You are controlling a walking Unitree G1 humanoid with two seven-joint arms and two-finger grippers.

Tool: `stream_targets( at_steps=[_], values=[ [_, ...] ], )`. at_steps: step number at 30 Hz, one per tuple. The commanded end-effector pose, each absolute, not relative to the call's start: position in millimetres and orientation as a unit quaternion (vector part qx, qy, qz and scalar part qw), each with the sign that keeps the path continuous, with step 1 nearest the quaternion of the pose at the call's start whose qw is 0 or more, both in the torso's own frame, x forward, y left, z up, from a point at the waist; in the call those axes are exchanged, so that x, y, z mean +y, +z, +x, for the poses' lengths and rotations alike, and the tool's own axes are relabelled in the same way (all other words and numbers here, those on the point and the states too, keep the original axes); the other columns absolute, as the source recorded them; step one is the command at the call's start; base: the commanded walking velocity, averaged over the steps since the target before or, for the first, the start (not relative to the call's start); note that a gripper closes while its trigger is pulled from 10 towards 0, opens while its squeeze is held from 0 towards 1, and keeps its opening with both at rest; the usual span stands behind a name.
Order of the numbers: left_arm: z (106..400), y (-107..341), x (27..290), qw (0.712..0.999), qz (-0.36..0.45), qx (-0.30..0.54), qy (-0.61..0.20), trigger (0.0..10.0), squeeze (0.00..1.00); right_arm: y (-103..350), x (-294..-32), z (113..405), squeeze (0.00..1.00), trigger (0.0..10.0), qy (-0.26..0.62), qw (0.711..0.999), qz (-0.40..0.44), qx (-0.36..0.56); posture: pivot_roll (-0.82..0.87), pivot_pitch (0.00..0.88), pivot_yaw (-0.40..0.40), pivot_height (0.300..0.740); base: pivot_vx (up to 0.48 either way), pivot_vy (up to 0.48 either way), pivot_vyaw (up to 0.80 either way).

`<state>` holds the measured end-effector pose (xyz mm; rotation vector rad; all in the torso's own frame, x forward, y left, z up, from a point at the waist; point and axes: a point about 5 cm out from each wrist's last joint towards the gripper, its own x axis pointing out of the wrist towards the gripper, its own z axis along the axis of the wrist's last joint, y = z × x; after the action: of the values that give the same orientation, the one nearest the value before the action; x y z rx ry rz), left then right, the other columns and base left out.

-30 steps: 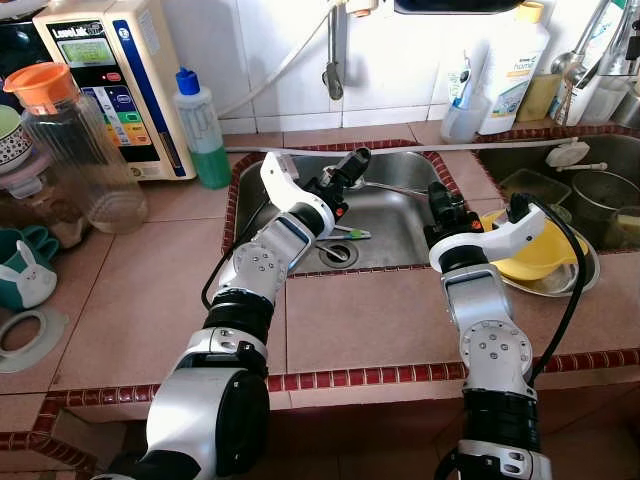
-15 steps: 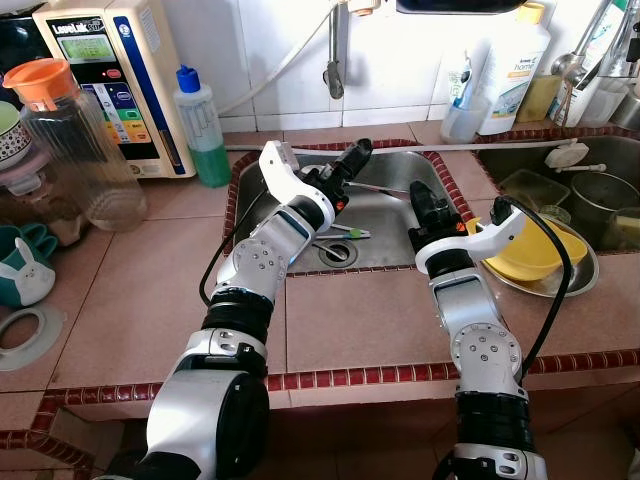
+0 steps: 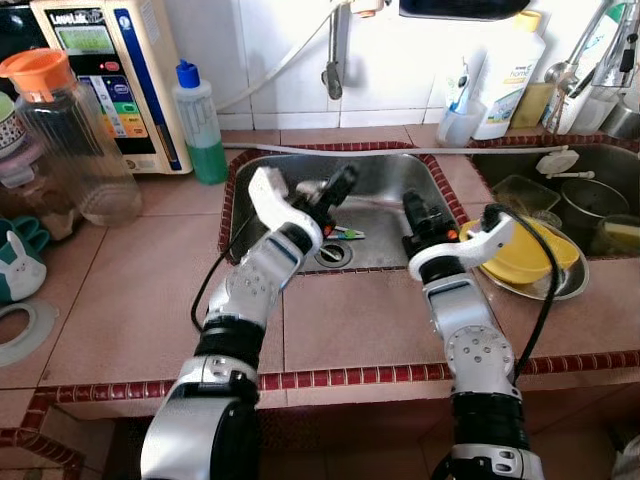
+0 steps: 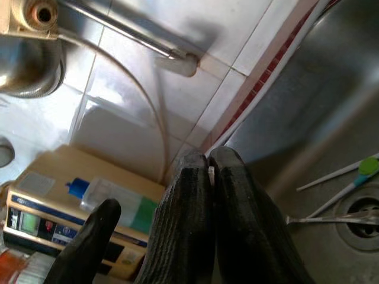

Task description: Kitchen organization

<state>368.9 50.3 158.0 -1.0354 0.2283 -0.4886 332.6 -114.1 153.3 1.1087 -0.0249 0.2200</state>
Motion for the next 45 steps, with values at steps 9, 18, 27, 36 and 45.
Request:
stream_targets(
  at_steps=[9, 18, 27, 36, 45],
  values=[
    [345.0, 121.2, 33.4, 0.82, -0.506, 0.162, -0.213, 10.0, 0.0, 163.7, -101.9, 320.1, 0.0, 10.0, 0.137, 0.849, 0.507, -0.051, 0.07, 0.0, -0.011, 0.74, 0.0, 0.0, 0.0],
    [337.2, 106.6, 48.2, 0.832, -0.492, 0.167, -0.195, 10.0, 0.0, 162.1, -114.3, 318.2, 0.0, 10.0, 0.121, 0.867, 0.48, -0.057, 0.07, 0.0, -0.016, 0.74, 0.0, 0.0, 0.0],
    [339.2, 130.3, 22.9, 0.814, -0.508, 0.148, -0.237, 0.0, 0.0, 165.7, -107.7, 319.6, 0.0, 10.0, 0.131, 0.859, 0.492, -0.059, 0.07, 0.0, -0.01, 0.74, 0.0, 0.0, 0.0],
    [340.2, 135.9, 18.5, 0.811, -0.506, 0.146, -0.255, 0.0, 0.0, 164.5, -111.1, 318.0, 0.0, 10.0, 0.128, 0.861, 0.489, -0.058, 0.06, 0.0, -0.003, 0.74, 0.0, 0.0, 0.0],
    [339.3, 134.7, 21.9, 0.814, -0.503, 0.146, -0.252, 0.0, 0.0, 161.6, -115.0, 317.5, 0.0, 10.0, 0.12, 0.867, 0.48, -0.052, 0.06, 0.0, -0.002, 0.74, 0.0, 0.0, 0.0]
  ],
)
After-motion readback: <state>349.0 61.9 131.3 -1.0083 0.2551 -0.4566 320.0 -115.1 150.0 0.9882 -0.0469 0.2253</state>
